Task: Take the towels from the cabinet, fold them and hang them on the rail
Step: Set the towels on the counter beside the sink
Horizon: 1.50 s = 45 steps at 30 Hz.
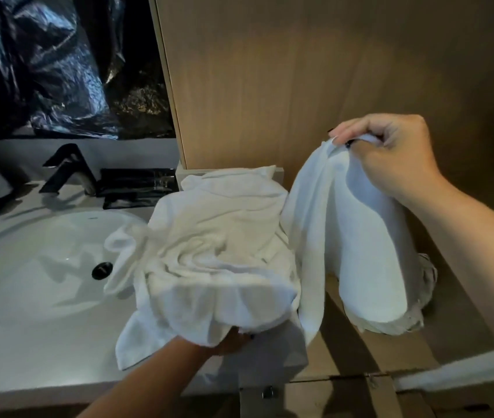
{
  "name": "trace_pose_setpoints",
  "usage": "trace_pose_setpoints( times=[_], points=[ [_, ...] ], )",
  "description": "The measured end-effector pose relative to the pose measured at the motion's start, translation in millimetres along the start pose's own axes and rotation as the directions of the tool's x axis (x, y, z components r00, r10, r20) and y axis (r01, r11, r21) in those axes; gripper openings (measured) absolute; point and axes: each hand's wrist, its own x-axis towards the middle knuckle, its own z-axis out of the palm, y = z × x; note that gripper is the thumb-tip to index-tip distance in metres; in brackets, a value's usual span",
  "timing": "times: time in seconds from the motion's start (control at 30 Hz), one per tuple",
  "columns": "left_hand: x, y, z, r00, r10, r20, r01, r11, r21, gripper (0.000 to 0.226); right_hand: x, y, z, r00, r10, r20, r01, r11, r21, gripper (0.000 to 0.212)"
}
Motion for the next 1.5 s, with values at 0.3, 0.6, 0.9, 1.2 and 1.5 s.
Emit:
trace_pose_setpoints(
  times=[0.3, 0.6, 0.9, 1.2, 1.5],
  points=[
    [-67, -10, -44, 0.024, 0.286, -0.958, -0.067, 0.957, 0.284, 0.072, -1, 2, -21, 0.999, -0.050, 0.018, 0.050, 0.999, -0.017, 0.030],
    [39, -84, 7, 0.386, -0.440, -0.811, -0.086, 0.858, -0.507, 0.135, 1, 0, 8, 0.998, -0.048, 0.036, 0.049, 0.999, -0.009, 0.032],
    [68, -42, -18, 0.351, -0.035, -0.936, 0.052, 0.998, -0.017, 0.104, 6, -3, 25, 0.999, -0.048, 0.026, 0.049, 0.997, -0.053, 0.031],
    [38, -48, -60, 0.653, 0.043, -0.756, 0.020, 0.997, 0.074, 0.109, -5, -1, 3, 0.997, 0.023, -0.079, -0.033, 0.992, -0.122, 0.031],
    [-46, -17, -113, 0.695, 0.122, -0.709, -0.044, 0.991, 0.128, 0.094, 7, -34, -40, 0.977, -0.016, -0.212, -0.014, 0.990, -0.139, 0.030]
  ],
)
